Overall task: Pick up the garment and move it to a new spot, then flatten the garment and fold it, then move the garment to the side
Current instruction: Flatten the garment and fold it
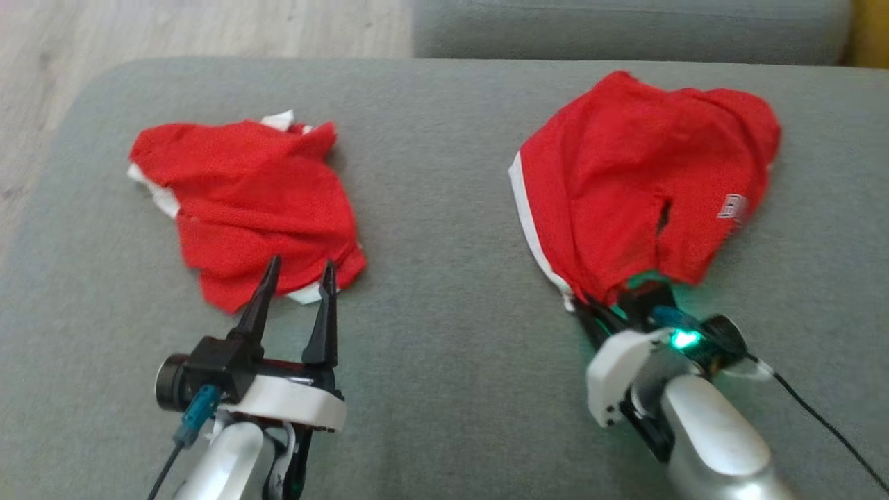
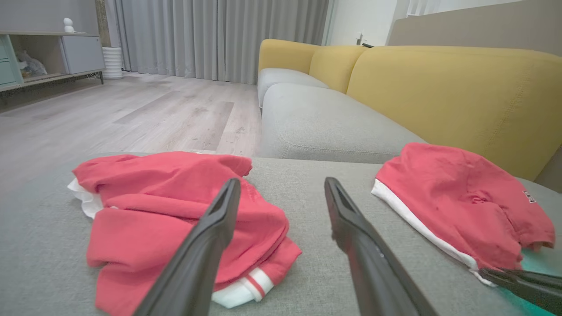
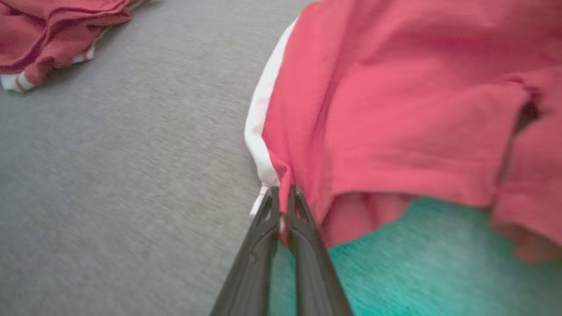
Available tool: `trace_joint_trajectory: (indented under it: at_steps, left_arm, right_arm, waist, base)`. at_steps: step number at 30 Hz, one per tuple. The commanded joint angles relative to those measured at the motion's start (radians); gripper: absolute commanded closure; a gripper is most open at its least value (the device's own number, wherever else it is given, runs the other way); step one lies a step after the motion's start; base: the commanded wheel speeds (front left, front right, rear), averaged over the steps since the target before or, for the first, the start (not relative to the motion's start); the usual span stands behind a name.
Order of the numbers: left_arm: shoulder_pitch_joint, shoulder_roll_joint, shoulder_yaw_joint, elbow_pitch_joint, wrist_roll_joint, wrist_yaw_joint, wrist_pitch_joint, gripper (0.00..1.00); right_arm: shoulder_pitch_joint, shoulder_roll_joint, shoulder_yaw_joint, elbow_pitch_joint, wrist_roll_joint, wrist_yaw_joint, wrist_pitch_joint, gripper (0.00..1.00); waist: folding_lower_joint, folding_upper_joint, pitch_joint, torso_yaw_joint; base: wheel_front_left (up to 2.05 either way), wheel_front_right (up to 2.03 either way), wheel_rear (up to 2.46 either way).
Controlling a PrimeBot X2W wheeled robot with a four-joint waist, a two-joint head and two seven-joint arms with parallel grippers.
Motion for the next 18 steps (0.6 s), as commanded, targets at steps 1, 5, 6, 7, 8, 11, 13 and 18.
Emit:
trace_joint_trajectory:
  at_steps: [1, 5, 6, 7, 8, 11, 13, 18]
  left_arm:
    - [-0.016, 0.013, 0.045, -0.032, 0.008, -0.003, -0.010, 0.00]
    - [0.002, 0.009, 0.057, -0.038, 0.009, -0.002, -0.010, 0.00]
    - [0.007, 0.008, 0.060, -0.040, 0.010, -0.002, -0.010, 0.00]
    - [0.012, 0.007, 0.063, -0.041, 0.010, -0.002, -0.010, 0.00]
    - [0.016, 0.005, 0.065, -0.042, 0.011, -0.002, -0.010, 0.00]
    - [0.026, -0.002, 0.070, -0.043, 0.014, -0.006, -0.010, 0.00]
    - [0.027, -0.007, 0.071, -0.043, 0.016, -0.008, -0.010, 0.00]
    - [0.022, -0.013, 0.073, -0.039, 0.024, -0.015, -0.010, 0.00]
  right_arm:
    - [0.034, 0.001, -0.017, -0.012, -0.012, -0.001, -0.006, 1.00]
    - [0.096, 0.000, -0.151, -0.049, -0.081, -0.001, 0.005, 1.00]
    - [0.115, -0.002, -0.187, -0.070, -0.097, -0.001, 0.015, 1.00]
    - [0.136, -0.005, -0.218, -0.096, -0.112, -0.001, 0.028, 1.00]
    - [0.158, -0.010, -0.249, -0.126, -0.125, -0.001, 0.045, 1.00]
    - [0.252, -0.042, -0.360, -0.261, -0.171, -0.001, 0.126, 1.00]
    - [0.291, -0.056, -0.417, -0.319, -0.190, -0.001, 0.166, 1.00]
    - [0.334, -0.047, -0.542, -0.427, -0.228, -0.001, 0.216, 0.40]
  waist:
    - [0.0001, -0.0001, -0.024, -0.039]
    - [0.0001, -0.0001, -0.053, -0.103]
    - [0.0001, -0.0001, -0.059, -0.118]
    - [0.0001, -0.0001, -0.065, -0.134]
    - [0.0001, -0.0001, -0.070, -0.148]
    - [0.0001, -0.0001, -0.080, -0.194]
    - [0.0001, -0.0001, -0.082, -0.209]
    - [0.0001, -0.0001, -0.077, -0.232]
  base:
    - [0.00, 0.00, 0.00]
    - [0.00, 0.00, 0.00]
    - [0.00, 0.00, 0.00]
    - [0.00, 0.00, 0.00]
    - [0.00, 0.00, 0.00]
    - [0.00, 0.00, 0.00]
    - [0.00, 0.00, 0.00]
    - [0.00, 0.00, 0.00]
